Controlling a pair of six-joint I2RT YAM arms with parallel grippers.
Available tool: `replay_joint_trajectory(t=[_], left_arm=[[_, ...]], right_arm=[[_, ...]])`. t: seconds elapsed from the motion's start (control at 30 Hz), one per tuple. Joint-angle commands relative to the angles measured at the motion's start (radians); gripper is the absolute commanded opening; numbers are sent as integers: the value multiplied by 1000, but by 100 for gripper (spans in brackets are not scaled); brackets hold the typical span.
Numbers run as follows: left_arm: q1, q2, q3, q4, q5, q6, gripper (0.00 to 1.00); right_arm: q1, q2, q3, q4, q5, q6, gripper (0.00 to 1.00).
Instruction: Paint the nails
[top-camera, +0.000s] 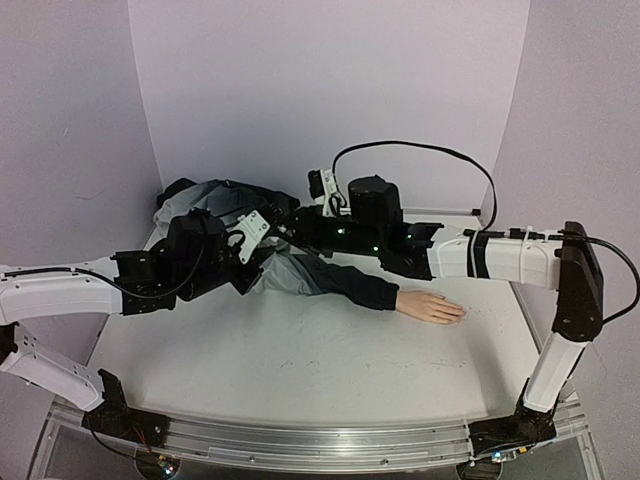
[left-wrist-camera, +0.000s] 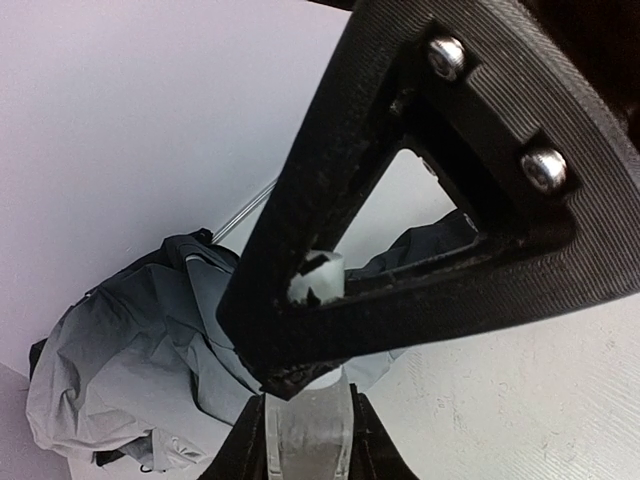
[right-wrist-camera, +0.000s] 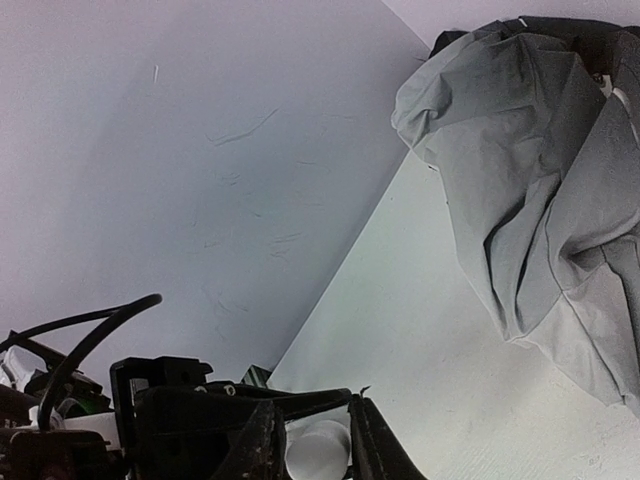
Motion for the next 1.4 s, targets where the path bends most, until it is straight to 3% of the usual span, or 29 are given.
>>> replay_joint_trajectory(t=[0.0,0.2,0.33,0.4,0.5,0.63,0.77,0.87,1.03,1.1,1.17,1.2,1.3,1.37], left_arm=[[-1,-38,38,50,2,-18,0],[-1,-44,36,49,7,-36,0],[-1,-68,24,49,76,-47,0],[-1,-97,10,49,193,-42,0],[0,-146,-8,50,410,-52,0],[21,-186,-15,51,753,-92,0],[67,-149,12,49,1138,-135,0],[84,-109,34,48,1283,-152,0],[89,-96,35,47,1218,-146,0],[89,-103,29,47,1106,-145,0],[89,-109,19,48,905,-137,0],[89,-107,19,48,810,-133,0],[88,-105,14,47,537,-114,0],[88,-115,10,48,445,-101,0]], right_arm=[[5,13,33,92,-42,11,22],[5,20,18,96,-65,9,22],[5,-5,-9,93,-68,-31,8],[5,-35,-31,89,-69,-69,0],[2,-93,-57,51,-95,-167,0],[3,-202,-99,-21,-265,-455,0],[3,-260,-70,-265,-439,-741,0],[3,-269,-54,-347,-462,-791,0],[3,-267,-59,-343,-506,-778,0],[3,-279,-63,-328,-450,-760,0],[3,-301,-66,-317,-284,-708,6],[3,-316,-78,-306,-182,-674,12],[3,-365,-130,-246,47,-535,62],[3,-389,-169,-173,86,-448,73]])
